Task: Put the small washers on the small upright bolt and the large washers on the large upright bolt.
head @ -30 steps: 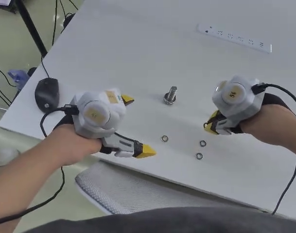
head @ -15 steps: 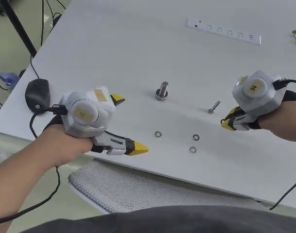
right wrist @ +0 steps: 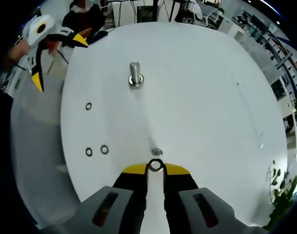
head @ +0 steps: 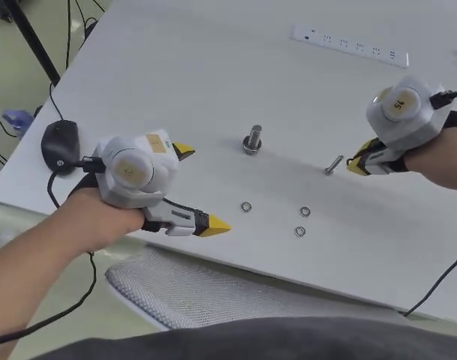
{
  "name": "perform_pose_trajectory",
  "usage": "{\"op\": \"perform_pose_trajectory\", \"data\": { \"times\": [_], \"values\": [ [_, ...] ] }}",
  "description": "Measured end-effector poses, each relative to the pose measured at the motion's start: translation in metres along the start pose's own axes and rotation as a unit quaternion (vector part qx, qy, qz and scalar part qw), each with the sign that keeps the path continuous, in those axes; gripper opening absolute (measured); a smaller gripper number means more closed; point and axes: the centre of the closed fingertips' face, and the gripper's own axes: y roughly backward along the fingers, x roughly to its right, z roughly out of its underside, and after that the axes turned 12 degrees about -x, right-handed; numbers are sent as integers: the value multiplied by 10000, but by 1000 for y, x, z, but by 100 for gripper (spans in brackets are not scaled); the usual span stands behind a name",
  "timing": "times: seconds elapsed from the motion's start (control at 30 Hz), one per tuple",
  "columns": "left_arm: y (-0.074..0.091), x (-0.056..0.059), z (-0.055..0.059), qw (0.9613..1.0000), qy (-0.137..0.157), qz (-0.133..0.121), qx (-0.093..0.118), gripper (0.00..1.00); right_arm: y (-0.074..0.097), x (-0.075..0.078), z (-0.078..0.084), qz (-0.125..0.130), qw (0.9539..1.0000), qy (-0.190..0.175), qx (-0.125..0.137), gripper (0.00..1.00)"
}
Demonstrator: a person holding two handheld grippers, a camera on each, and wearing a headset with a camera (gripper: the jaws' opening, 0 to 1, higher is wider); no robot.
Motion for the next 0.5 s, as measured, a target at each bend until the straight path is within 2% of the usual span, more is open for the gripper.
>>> {"op": "perform_pose_trajectory", "data": {
  "times": [0.17,0.37,0.5],
  "values": [
    [1,-2,-1,10000,20,-6,5,86,-2,4,-8,-31,10000,21,1,12],
    [1,-2,1,10000,50,5,-3,86,-12,10,-6,-82,9999,62,-49,12],
    [1,-1,4,10000,52,11,-44,85,-14,7,-7,-106,9999,61,-62,12]
  ]
}}
